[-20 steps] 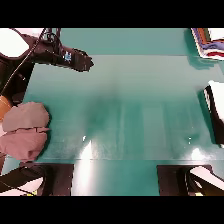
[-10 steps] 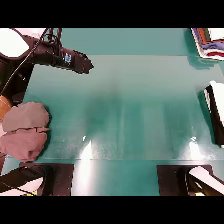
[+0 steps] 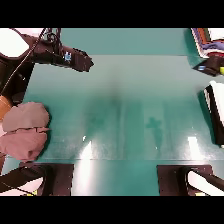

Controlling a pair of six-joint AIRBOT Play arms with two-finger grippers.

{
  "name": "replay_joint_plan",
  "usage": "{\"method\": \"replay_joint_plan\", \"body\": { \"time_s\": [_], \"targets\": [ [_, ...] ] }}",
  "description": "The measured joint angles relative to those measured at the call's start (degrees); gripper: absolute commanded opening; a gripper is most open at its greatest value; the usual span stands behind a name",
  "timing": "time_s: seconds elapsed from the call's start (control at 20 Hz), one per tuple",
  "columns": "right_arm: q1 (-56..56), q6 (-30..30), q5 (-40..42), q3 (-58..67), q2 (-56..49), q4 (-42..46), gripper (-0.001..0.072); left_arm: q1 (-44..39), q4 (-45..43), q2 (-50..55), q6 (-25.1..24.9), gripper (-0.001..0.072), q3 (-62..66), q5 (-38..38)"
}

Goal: Fold the shirts.

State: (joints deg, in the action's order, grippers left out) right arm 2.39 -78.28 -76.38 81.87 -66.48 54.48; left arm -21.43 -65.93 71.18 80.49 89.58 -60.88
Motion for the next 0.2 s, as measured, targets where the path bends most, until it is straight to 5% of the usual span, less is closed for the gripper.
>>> {"method": "replay_joint_plan", "body": {
  "time_s": [0.2],
  "targets": [
    [-6.97,0.26,0.26,0.26,-0.13,-0.13,0.0016,0.0,0.02,0.0,0.0,0.0028,0.0,1.2]
  ]
}}
